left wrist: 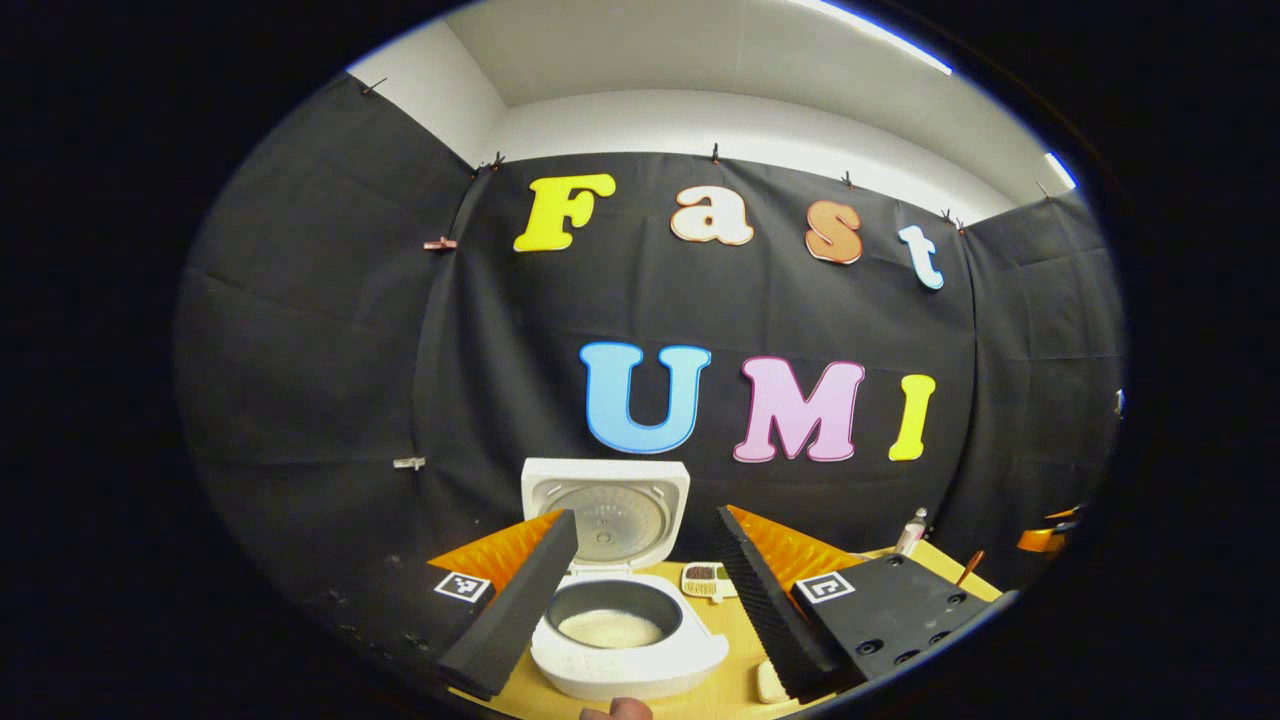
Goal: Close the left gripper, press the button to open the rice cooker; take a wooden spoon from the chopstick holder with the right hand, scoop a spoonful of rice and pour it into the rice cooker, then put the wooden spoon back into the chopstick holder.
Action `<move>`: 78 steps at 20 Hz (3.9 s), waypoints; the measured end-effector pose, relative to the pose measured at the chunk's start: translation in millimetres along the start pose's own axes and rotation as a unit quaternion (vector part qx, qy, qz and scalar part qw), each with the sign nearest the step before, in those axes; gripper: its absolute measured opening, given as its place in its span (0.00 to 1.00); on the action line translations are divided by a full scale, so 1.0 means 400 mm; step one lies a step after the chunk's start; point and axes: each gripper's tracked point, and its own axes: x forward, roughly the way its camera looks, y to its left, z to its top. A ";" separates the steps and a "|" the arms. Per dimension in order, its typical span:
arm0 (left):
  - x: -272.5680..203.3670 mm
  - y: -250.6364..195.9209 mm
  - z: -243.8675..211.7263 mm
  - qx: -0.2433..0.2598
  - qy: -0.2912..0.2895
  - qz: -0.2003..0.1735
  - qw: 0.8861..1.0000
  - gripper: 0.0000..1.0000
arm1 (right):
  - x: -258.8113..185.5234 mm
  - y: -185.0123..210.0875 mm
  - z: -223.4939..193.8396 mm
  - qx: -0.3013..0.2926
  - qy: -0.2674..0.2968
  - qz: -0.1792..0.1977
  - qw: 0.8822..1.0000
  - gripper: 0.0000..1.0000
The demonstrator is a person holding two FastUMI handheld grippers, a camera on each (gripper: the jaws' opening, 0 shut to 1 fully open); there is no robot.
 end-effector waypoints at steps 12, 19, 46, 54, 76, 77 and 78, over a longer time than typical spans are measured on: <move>0.382 0.100 0.078 -0.004 -0.028 0.006 1.000 0.95 | -0.095 0.133 0.099 -0.078 -0.050 -0.015 0.996 0.99; 0.607 0.139 -0.062 0.006 0.030 0.020 0.999 0.95 | -0.129 0.105 0.074 -0.075 -0.042 -0.070 0.994 1.00; 0.336 0.110 -0.408 0.035 0.133 0.102 0.985 0.97 | -0.214 0.037 0.063 -0.116 -0.016 -0.044 0.992 0.98; 0.247 0.094 -0.549 0.029 0.176 0.122 0.976 0.99 | -0.221 -0.004 0.057 -0.115 -0.014 -0.033 0.993 0.98; 0.171 0.072 -0.736 0.030 0.238 0.104 0.965 1.00 | -0.205 -0.005 0.021 -0.101 0.000 -0.023 0.995 0.98; 0.169 0.069 -0.740 0.031 0.243 0.103 0.964 0.99 | -0.204 -0.003 0.020 -0.100 0.001 -0.022 0.995 0.98; 0.171 0.069 -0.737 0.033 0.243 0.101 0.964 1.00 | -0.201 -0.001 0.019 -0.100 0.000 -0.021 0.995 0.98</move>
